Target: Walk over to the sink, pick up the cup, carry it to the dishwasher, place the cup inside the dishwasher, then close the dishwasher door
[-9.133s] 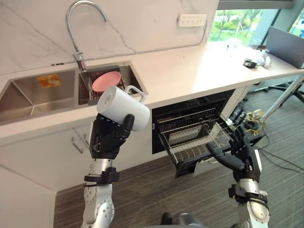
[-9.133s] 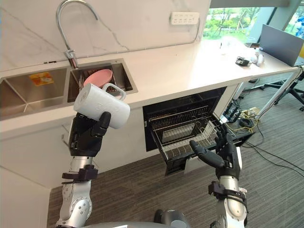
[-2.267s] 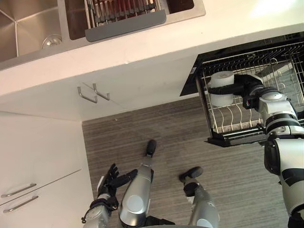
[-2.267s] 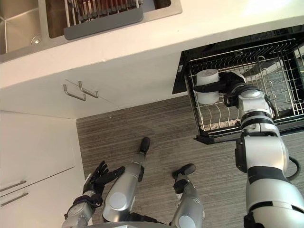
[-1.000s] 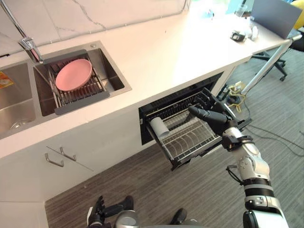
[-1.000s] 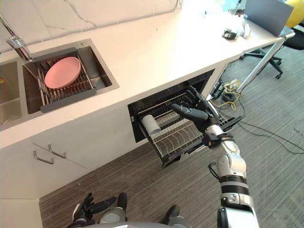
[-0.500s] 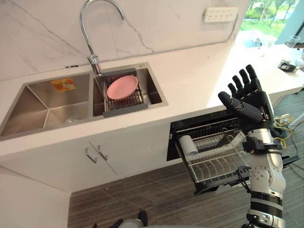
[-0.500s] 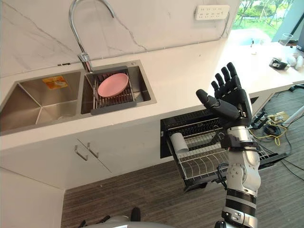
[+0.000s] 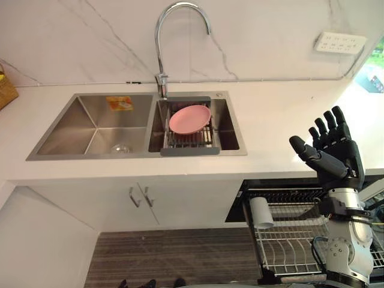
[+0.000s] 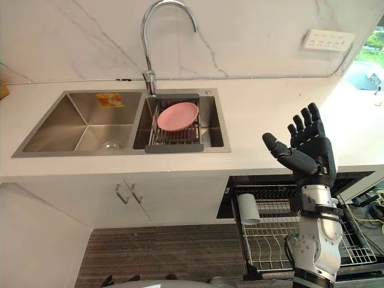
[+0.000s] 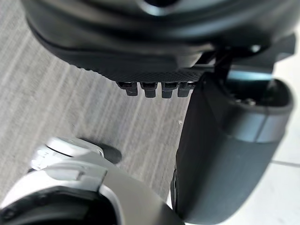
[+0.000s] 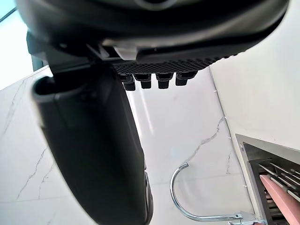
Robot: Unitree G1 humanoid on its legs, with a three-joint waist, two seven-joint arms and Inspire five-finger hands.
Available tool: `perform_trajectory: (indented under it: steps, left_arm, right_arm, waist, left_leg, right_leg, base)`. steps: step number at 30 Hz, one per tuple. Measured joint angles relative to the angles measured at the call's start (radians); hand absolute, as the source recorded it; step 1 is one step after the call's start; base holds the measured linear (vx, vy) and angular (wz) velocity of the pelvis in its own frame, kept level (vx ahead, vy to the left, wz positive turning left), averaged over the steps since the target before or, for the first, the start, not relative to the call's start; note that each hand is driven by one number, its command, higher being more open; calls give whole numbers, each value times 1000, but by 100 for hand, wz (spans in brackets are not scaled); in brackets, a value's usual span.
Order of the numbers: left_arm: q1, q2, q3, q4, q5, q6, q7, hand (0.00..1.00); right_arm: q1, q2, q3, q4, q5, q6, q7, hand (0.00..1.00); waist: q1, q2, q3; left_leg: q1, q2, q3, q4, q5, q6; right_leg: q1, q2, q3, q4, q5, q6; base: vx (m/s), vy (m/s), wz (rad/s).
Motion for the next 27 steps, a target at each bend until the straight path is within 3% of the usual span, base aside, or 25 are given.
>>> perform_trajectory:
  steps: [3, 10, 12, 13, 15, 19, 20, 21, 23, 24, 26, 27]
  left_arm:
    - [2, -6, 6, 1, 3, -19, -1, 100]
    - [-4, -5, 18, 0, 70, -24, 8, 100]
    - [-8, -13, 47, 5, 77, -26, 16, 100]
    - [-11, -16, 56, 9, 76, -27, 19, 100]
    - [-13, -39, 101, 11, 75, -46, 32, 100]
    - [-28, -86, 158, -24, 72, -97, 47, 100]
    - [-33, -99, 179, -25, 75, -98, 48, 100]
    - [-31, -102, 182, -25, 76, -100, 48, 100]
    - [-23, -102, 161, -24, 79, -100, 49, 100]
    - [-22, -97, 154, -20, 86, -100, 51, 100]
    - [-26, -90, 147, -20, 119, -105, 53, 100]
    - [-27, -90, 141, -19, 138, -108, 59, 100]
  right_arm:
    - [0, -1, -2, 0, 6, -28, -2, 100]
    - [0, 12, 2, 0, -13, -32, -28, 100]
    - [2, 31, 1, 0, -12, -32, -31, 100]
    - [2, 35, 1, 0, -11, -32, -30, 100]
    - [3, 38, 2, -9, -8, -32, -22, 100]
    - [34, 40, 0, -74, -3, -32, -3, 100]
    - [32, 40, 3, -80, -3, -32, 17, 100]
    - [32, 39, 5, -80, -3, -34, 22, 100]
    - [18, 37, 4, -79, -3, -38, 22, 100]
    - [19, 41, 5, -75, -3, -39, 22, 100]
    - [14, 36, 9, -84, -3, -41, 24, 100]
    - [1, 33, 17, -83, -3, -42, 23, 100]
  waist:
    - [-2, 5, -2]
    - [-4, 11, 2]
    - [-3, 12, 5]
    - [-2, 13, 9]
    - [6, 43, 21]
    - [2, 72, 50]
    - [6, 57, 72]
    - [8, 60, 70]
    - [6, 74, 67]
    - [9, 65, 68]
    - [11, 56, 69]
    - [8, 56, 69]
  left_leg:
    - [2, 2, 22, -6, -14, 0]
    - [10, -2, 56, -6, -35, 13]
    - [6, 11, 135, 35, -69, 13]
    - [-4, 14, 155, 78, -95, 12]
    - [-98, 43, 167, 340, -227, -3]
    - [-285, 115, 284, 734, -244, -49]
    - [-282, 120, 314, 764, -254, -95]
    - [-275, 122, 324, 738, -269, -89]
    - [-249, 133, 309, 507, -250, -78]
    - [-219, 110, 323, 449, -204, -8]
    - [-204, 78, 326, 420, -197, 4]
    - [-204, 70, 326, 428, -197, 25]
  right_leg:
    - [8, 5, 17, -23, 7, -6]
    - [30, -2, 28, -57, 20, 3]
    - [51, -8, 28, -73, 20, 3]
    - [60, -10, 31, -76, 19, 5]
    - [88, 10, 35, -75, 2, 6]
    - [114, 8, 3, -84, -14, 2]
    - [146, -10, -6, -95, -7, 5]
    - [154, -16, -10, -98, -8, 5]
    - [169, -19, -15, -101, -22, 20]
    - [181, -35, -9, -106, -28, 29]
    - [181, -56, -5, -110, -35, 41]
    - [176, -63, 13, -111, -37, 45]
  base:
    - [22, -5, -16]
    - [37, 19, -5]
    - [69, 14, 2]
    - [63, 14, -6]
    - [63, 8, -6]
    - [41, 37, 25]
    - [71, 78, 19]
    - [64, 60, 18]
    - [47, 68, 9]
    - [88, 123, 1]
    - [105, 116, 4]
    - [95, 100, -1]
